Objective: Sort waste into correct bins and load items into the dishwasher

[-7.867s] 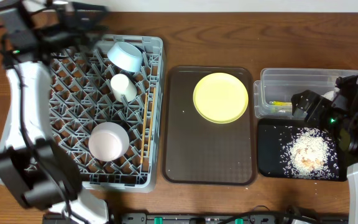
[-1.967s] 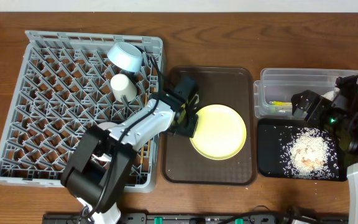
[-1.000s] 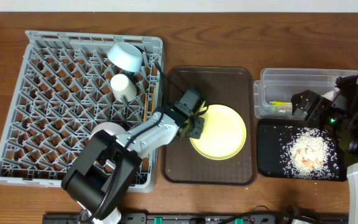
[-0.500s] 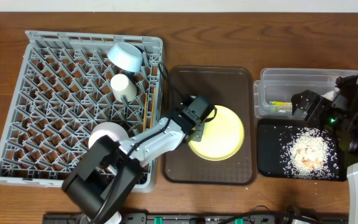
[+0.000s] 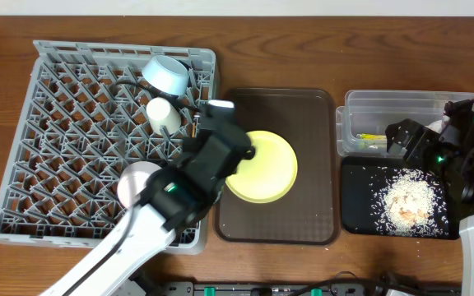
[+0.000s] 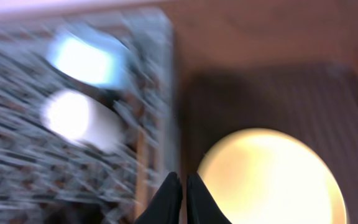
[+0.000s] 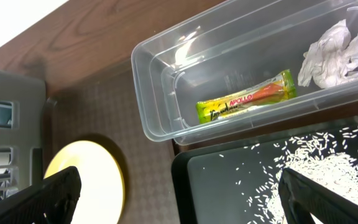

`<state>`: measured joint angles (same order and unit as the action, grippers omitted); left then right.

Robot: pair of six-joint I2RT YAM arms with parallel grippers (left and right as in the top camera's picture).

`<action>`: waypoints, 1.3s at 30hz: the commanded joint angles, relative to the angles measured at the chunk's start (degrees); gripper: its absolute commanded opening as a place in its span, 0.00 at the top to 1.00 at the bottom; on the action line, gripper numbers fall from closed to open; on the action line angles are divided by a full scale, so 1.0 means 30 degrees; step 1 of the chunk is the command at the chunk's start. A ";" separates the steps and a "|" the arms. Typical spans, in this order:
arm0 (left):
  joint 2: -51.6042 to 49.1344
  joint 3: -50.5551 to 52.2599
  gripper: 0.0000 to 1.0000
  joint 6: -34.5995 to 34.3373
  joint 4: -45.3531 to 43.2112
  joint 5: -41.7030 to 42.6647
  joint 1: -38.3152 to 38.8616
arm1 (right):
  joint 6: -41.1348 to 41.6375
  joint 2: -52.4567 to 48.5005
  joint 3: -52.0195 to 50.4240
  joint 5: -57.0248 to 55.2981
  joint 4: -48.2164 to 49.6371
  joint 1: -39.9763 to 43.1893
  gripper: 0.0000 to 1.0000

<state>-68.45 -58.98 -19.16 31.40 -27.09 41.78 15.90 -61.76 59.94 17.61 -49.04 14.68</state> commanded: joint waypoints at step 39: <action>-1.4214 -0.0095 0.88 -0.2004 -0.8255 2.2382 0.2885 | -0.0095 0.0087 0.0197 0.0146 -0.0029 0.0087 0.01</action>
<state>-110.54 -59.46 -25.12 7.75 35.97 48.45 15.90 -61.76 59.94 17.61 -49.04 14.68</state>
